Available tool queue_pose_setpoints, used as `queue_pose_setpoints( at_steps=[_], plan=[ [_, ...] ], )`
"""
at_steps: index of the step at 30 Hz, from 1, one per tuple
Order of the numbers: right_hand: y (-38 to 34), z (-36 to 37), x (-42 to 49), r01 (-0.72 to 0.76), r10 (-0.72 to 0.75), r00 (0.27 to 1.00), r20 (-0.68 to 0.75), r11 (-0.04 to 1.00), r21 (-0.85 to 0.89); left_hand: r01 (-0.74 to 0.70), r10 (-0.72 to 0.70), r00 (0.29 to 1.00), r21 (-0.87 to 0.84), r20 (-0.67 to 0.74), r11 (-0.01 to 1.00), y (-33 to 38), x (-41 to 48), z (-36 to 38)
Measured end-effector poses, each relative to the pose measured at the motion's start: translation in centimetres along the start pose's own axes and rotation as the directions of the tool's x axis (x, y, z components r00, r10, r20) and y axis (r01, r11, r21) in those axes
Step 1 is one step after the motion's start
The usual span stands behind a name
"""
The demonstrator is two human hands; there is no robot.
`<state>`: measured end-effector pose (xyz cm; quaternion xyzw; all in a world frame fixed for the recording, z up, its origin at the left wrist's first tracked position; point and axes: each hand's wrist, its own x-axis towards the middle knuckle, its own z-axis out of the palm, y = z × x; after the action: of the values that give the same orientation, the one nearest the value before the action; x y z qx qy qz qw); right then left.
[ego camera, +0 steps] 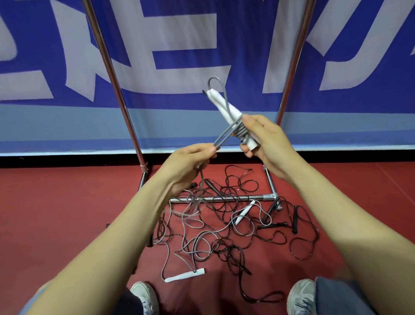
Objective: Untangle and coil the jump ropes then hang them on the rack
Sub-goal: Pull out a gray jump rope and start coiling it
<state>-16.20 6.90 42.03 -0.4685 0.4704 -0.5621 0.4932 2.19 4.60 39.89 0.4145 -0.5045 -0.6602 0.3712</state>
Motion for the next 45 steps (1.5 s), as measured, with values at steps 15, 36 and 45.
queue_pose_setpoints(
  at_steps=[15, 36, 45],
  plan=[
    [-1.0, 0.1, -2.8, 0.061, 0.353, 0.721, 0.597, 0.825, -0.561, -0.244, 0.067, 0.942, 0.532, 0.33, 0.811, 1.3, -0.8, -3.2],
    [1.5, 0.3, -1.8, 0.129, -0.086, 0.992, 0.096, 0.62, -0.774, -0.353, 0.409, 0.912, 0.541, 0.019, 0.763, -0.2, -2.5, 1.4],
    [1.2, -0.1, -1.3, 0.155, -0.181, 0.982, 0.054, 0.609, -0.778, -0.296, 0.362, 0.932, 0.544, -0.015, 0.785, -0.1, -2.5, 1.4]
  ],
)
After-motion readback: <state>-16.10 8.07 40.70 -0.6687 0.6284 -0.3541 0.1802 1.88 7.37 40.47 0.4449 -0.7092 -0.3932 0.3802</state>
